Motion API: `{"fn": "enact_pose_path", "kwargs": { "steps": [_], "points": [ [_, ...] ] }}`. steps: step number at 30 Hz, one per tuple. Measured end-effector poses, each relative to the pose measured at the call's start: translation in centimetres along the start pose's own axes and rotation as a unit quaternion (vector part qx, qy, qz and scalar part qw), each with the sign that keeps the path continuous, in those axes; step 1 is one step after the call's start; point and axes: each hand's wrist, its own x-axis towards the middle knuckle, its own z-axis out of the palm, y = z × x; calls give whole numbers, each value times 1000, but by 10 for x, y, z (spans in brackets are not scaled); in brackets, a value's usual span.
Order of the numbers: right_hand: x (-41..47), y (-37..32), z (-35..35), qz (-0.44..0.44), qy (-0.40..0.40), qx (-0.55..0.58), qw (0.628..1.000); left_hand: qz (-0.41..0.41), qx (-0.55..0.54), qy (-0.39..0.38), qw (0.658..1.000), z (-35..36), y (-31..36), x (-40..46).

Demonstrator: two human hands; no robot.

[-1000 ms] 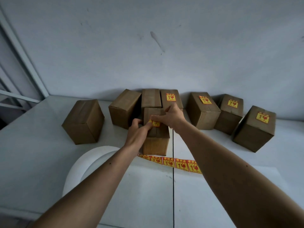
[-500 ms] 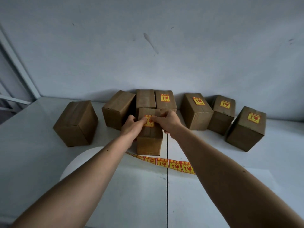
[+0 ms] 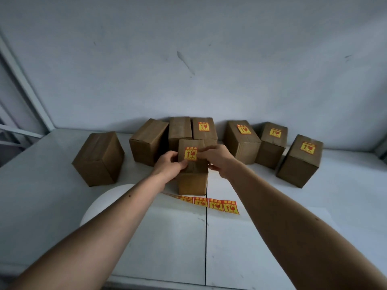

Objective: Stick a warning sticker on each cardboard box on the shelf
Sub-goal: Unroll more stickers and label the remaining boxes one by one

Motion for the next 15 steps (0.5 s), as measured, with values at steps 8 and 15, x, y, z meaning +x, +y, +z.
{"fn": "enact_pose_path", "kwargs": {
  "steps": [8, 15],
  "points": [
    [-53, 5, -42, -20, -1, 126, 992, 60, 11, 28, 998, 25, 28, -41],
    [-87, 13, -109, -7, 49, 109, 993, 97, 29, -66, 993, 78, 71, -71]
  ]
}}
